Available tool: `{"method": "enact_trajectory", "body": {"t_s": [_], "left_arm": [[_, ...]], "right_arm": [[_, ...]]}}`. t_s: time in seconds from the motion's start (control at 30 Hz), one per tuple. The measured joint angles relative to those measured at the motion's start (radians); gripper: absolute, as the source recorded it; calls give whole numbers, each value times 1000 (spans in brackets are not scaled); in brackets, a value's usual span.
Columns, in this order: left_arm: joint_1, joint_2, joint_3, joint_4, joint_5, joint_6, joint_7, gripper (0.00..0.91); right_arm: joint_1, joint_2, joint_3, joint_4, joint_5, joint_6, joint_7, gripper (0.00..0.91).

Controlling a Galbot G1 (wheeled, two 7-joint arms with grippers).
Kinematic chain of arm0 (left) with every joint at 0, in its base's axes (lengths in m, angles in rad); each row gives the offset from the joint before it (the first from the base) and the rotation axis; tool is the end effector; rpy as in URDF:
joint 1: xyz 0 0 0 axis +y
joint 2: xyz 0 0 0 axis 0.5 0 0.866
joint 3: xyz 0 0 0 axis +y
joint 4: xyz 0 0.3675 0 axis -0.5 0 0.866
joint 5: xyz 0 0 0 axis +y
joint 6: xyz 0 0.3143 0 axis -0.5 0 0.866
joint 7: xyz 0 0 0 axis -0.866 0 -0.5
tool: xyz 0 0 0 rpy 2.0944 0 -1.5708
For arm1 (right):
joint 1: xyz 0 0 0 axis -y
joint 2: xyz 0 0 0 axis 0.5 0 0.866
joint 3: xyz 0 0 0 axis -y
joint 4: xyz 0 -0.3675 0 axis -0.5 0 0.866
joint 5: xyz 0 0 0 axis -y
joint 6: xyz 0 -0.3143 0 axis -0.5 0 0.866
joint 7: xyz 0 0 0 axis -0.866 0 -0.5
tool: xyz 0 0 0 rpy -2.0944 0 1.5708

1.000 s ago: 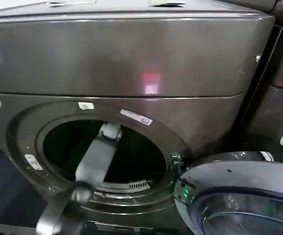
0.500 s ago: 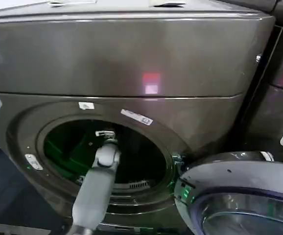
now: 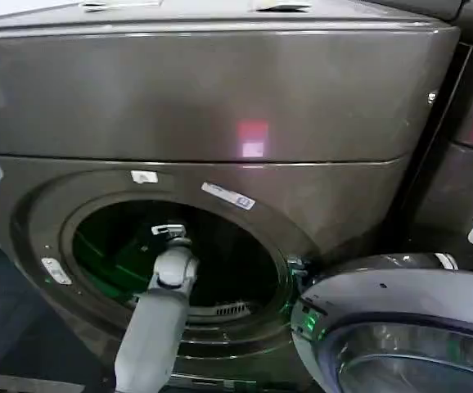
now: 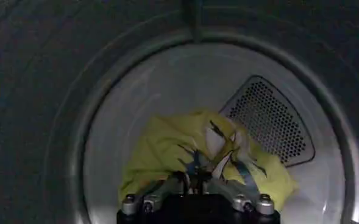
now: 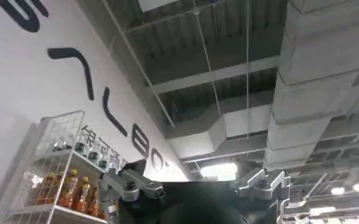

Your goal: Grasp the clothes from the dryer.

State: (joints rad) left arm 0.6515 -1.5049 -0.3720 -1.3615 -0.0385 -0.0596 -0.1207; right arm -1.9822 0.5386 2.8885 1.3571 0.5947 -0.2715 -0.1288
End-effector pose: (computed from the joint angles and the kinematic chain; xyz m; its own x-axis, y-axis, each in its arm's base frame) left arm 0.4481 -0.0178 -0.2842 -0.9710 0.0168 -0.2386 0.0044 0.9986 0.0522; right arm -0.1606 -0.4831 0.1538 -0.1433 0.7162 -0.6831 0.9756 0.2180 0.0239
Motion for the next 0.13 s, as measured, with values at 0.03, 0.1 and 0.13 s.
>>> {"method": "enact_trajectory", "body": {"t_s": [0.03, 0.1, 0.13], "left_arm": [[0, 1, -1, -1, -5, 10, 5, 0], [0, 3, -2, -4, -12, 30, 14, 0], [2, 4, -2, -8, -17, 40, 18, 0]], "right_arm": [[-2, 1, 2, -1, -1, -1, 0, 907], [-5, 4, 5, -1, -3, -5, -1, 907], [-5, 6, 6, -1, -4, -6, -2, 907]]}}
